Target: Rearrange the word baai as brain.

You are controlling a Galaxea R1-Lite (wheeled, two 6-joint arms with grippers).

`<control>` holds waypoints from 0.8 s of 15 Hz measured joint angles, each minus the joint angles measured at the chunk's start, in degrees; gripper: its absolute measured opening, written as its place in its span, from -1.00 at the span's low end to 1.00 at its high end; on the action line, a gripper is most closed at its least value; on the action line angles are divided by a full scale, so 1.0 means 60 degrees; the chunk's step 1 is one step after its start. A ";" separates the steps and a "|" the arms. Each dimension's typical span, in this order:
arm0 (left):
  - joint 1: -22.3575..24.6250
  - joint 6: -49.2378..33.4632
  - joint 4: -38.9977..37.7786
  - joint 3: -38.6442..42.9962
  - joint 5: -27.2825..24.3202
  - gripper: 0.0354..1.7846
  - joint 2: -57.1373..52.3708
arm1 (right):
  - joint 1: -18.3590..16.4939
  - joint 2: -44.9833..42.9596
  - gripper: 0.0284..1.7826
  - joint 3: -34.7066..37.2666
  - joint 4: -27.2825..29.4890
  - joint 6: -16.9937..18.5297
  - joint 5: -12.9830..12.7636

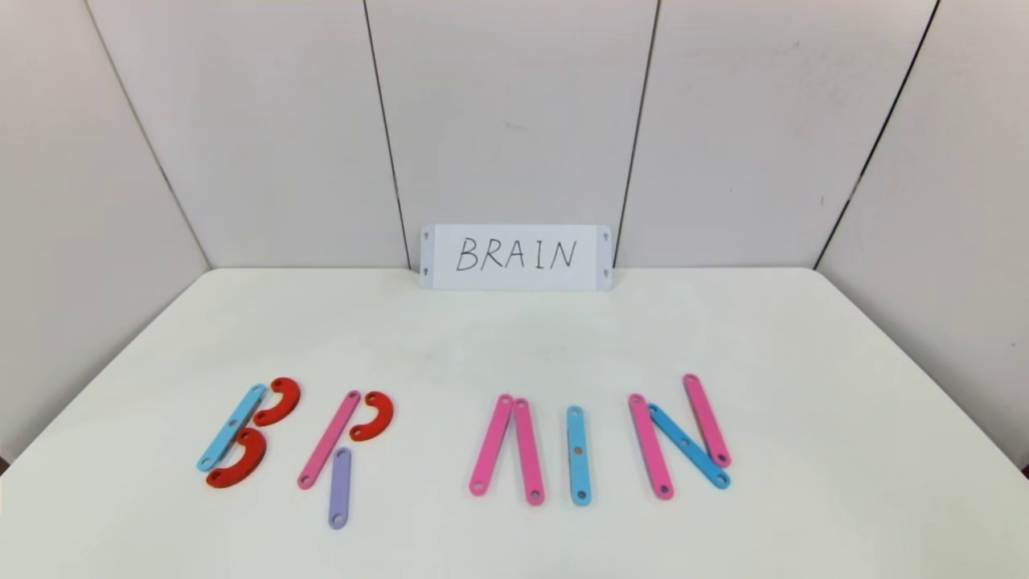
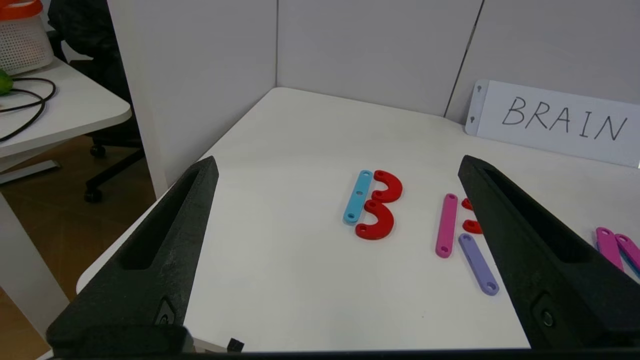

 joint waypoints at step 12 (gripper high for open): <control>-0.0004 0.0835 -0.1566 0.1847 -0.0857 0.89 0.0000 | 0.0004 -0.0004 0.94 0.1258 0.0419 0.0012 0.1294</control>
